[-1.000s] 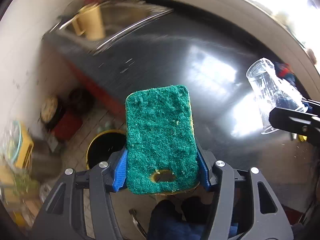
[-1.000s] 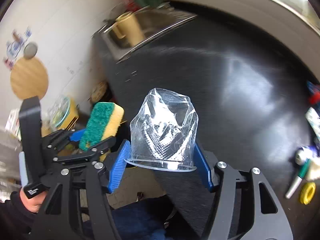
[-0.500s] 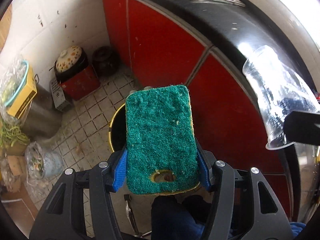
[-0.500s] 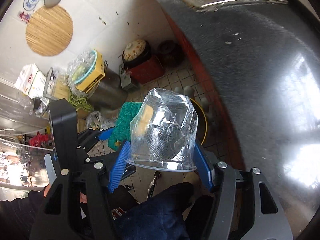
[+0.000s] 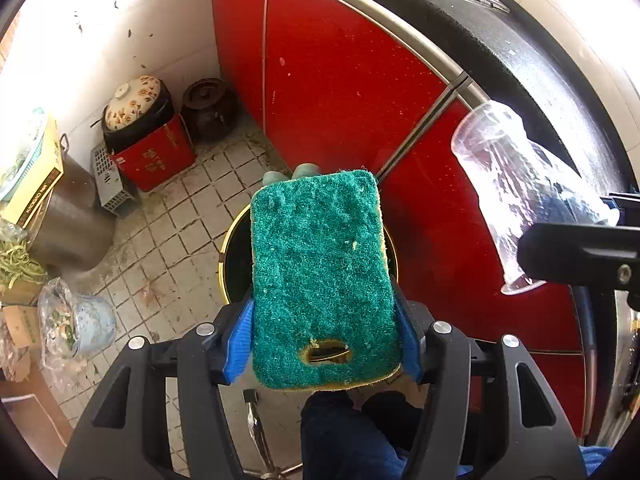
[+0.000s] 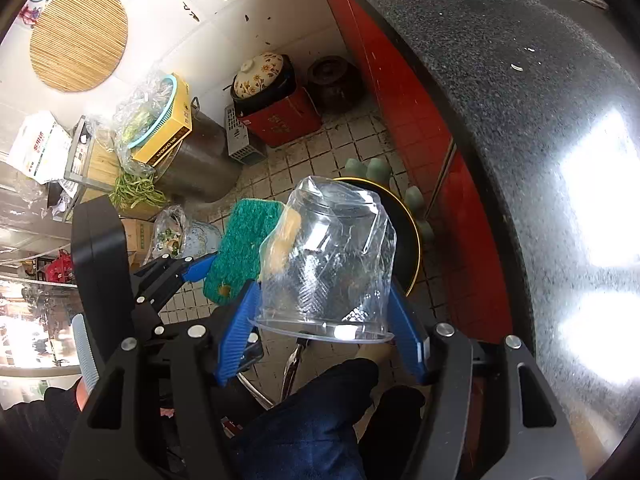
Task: Collect trash
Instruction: 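Carry sponge and cup to the bin and open both tools over it, then swing both tools back over the countertop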
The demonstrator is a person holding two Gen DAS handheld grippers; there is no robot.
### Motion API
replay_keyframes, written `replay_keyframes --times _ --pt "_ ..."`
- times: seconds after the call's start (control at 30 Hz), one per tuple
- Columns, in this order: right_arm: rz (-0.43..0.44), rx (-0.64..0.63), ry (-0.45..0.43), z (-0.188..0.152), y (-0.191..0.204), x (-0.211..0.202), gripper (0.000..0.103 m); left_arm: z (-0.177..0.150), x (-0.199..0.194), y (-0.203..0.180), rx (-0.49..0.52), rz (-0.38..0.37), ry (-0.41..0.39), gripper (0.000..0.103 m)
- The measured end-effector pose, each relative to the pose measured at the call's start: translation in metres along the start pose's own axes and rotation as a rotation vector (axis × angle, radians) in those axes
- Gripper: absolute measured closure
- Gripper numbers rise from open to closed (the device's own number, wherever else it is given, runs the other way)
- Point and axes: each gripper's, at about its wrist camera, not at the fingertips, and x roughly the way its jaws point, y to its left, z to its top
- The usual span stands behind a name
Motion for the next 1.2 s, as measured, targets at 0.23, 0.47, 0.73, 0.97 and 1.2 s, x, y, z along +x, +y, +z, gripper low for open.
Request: replay_keyframes --times 0.23,0.47,0.73,0.97,1.2 --pt "-0.011 -0.002 0.007 0.008 0.003 0.002 0.032 0.003 0.002 0.001 0.013 0.008 -0.010 0.028" --pt "-0.011 0.001 -0.002 0.007 0.001 -0.009 0.026 0.003 -0.003 0.006 0.005 0.026 -0.015 0.023" --pt "-0.054 0.049 -0.147 -0.025 -0.027 -0.088 0.019 0.011 -0.040 -0.032 0.106 0.055 -0.080 0.011" --pt "-0.238 0.242 -0.400 -0.123 -0.103 -0.215 0.015 0.035 -0.082 -0.150 0.356 -0.069 -0.169 0.010" --pt "-0.425 0.597 -0.575 -0.265 -0.192 -0.318 0.015 0.040 -0.114 -0.326 0.707 -0.278 -0.202 0.010"
